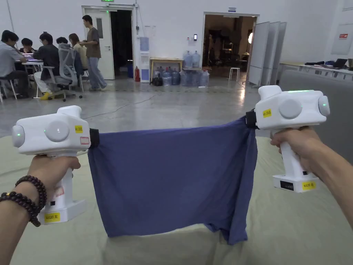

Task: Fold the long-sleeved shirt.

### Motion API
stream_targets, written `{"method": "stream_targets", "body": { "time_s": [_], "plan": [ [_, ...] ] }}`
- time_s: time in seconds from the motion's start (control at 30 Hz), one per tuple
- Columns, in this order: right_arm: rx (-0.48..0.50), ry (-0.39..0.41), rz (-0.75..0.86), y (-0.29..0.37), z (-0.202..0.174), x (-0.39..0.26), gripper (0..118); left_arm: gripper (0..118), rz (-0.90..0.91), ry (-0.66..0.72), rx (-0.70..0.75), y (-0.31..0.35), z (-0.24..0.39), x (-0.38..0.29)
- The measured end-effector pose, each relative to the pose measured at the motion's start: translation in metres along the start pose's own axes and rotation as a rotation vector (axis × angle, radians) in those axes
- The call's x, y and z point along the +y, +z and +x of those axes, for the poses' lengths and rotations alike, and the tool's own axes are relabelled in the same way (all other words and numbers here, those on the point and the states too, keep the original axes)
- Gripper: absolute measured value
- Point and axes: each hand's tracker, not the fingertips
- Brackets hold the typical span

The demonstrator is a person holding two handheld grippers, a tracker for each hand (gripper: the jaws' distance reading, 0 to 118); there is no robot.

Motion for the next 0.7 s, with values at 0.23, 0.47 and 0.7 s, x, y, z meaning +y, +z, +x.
{"method": "stream_targets", "body": {
  "time_s": [0.23,0.47,0.7],
  "plan": [
    [0.014,0.086,-0.034,0.08,-0.026,-0.073,0,2,-0.031,-0.06,-0.025,0.08,-0.005,-0.06],
    [0.076,0.115,-0.251,0.148,-0.044,-0.223,0,2,-0.23,-0.049,-0.035,0.143,-0.017,-0.191],
    [0.202,0.161,-0.68,0.138,-0.058,-0.366,0,2,-0.594,-0.046,0.015,0.147,-0.022,-0.327]
  ]
}}
